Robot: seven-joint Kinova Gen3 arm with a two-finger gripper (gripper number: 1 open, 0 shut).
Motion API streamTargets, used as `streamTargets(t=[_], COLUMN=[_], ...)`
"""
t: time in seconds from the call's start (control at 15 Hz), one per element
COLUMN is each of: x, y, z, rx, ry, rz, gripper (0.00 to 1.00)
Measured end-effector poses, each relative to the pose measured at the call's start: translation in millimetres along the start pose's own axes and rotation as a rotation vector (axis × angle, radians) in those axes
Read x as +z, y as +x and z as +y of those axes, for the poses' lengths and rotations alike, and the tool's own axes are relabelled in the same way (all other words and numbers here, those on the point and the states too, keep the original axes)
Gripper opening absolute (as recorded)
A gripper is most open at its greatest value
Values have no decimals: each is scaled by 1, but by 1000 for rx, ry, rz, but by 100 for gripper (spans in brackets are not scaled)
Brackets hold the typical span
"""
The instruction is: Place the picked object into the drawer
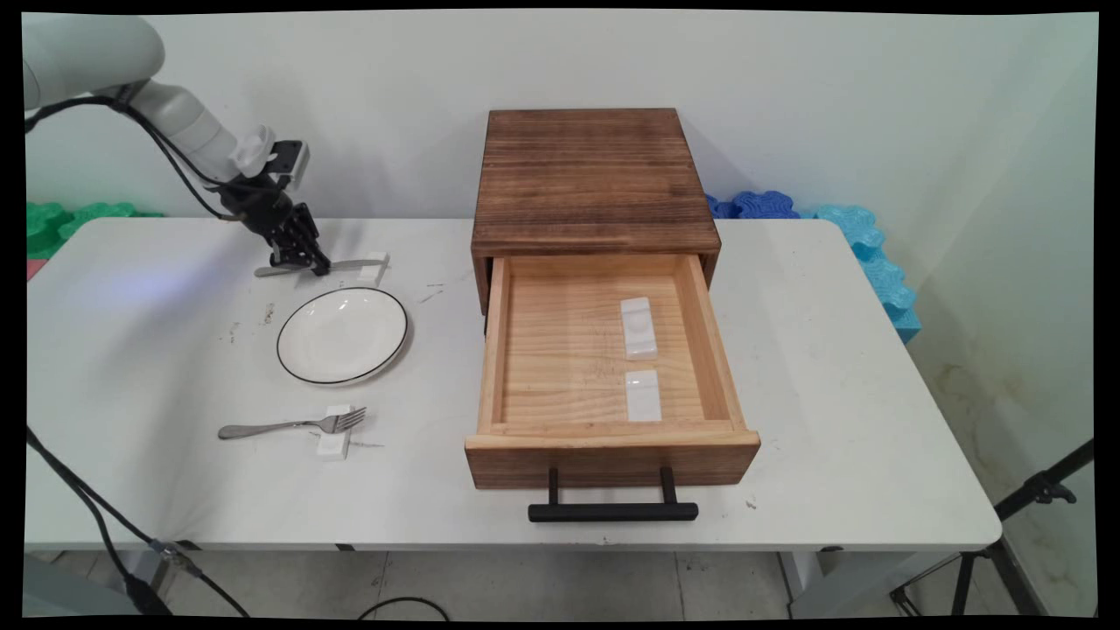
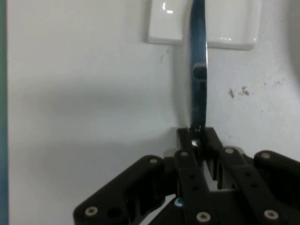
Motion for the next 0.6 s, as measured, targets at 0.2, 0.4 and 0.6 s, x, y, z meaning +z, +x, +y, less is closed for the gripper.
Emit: streamTargets(t=[0.2, 0.4, 0.6], x=[-2, -7, -18], y=[1, 3, 6], z=[3, 5, 6], rx=[1, -1, -6], ry=[-1, 5, 21], rz=[-2, -3, -8], gripper=[0, 0, 0])
